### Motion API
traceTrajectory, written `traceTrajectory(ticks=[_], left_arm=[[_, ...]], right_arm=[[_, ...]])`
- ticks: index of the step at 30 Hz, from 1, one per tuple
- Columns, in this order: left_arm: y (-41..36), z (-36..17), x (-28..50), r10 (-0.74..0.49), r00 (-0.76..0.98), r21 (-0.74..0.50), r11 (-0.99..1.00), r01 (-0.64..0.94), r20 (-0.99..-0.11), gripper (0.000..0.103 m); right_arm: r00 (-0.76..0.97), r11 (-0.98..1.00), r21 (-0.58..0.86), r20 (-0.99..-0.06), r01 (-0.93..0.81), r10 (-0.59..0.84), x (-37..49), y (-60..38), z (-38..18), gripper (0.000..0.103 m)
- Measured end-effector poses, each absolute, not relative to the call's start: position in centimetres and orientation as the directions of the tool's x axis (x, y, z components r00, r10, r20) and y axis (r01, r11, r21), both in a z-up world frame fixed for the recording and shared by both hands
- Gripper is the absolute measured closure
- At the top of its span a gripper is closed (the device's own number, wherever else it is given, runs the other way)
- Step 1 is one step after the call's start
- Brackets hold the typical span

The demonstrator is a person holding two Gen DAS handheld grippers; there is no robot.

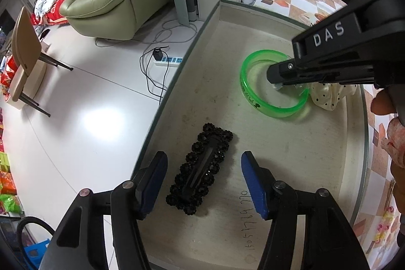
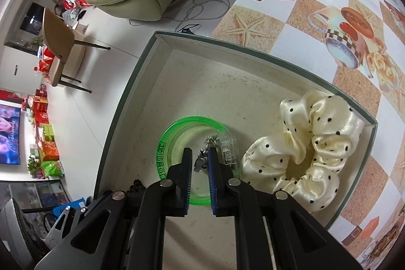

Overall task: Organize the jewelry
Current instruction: 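Carry the black clip and silver charm to the tray and release both, then return both grippers to the table and grasp the star hair clip with the left gripper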

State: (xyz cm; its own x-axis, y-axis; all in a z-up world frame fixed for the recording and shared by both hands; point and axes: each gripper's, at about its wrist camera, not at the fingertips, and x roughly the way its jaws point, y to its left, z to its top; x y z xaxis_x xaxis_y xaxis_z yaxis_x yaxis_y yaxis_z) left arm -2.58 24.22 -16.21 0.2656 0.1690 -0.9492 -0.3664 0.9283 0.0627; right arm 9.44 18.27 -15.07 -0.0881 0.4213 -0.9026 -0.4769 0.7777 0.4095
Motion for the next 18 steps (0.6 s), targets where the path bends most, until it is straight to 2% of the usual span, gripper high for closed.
traceTrajectory(ticks=[2, 10, 12, 13, 18], left_arm=[[23.9, -16.2, -2.6, 0.173, 0.261, 0.07, 0.929, -0.363, -0.95, 0.038], [23.3, -15.5, -2.5, 0.183, 0.256, 0.084, 0.931, -0.356, -0.949, 0.038], [23.1, -15.2, -2.5, 0.186, 0.261, 0.086, 0.931, -0.354, -0.947, 0.015], [23.0, -14.8, -2.6, 0.199, 0.271, 0.094, 0.93, -0.355, -0.942, 0.0], [21.9, -13.6, -2.7, 0.208, 0.29, 0.11, 0.941, -0.32, -0.934, 0.0]], right_arm=[[-0.095, 0.773, 0.423, -0.897, -0.472, 0.432, 9.5, 18.1, -15.0, 0.073], [-0.082, 0.747, 0.496, -0.852, -0.443, 0.517, 9.5, 16.4, -12.8, 0.056], [-0.068, 0.741, 0.511, -0.84, -0.436, 0.539, 9.5, 15.6, -11.9, 0.054], [-0.063, 0.74, 0.515, -0.836, -0.432, 0.545, 9.3, 15.3, -11.6, 0.052], [-0.021, 0.745, 0.544, -0.813, -0.385, 0.582, 9.0, 12.0, -9.7, 0.043]])
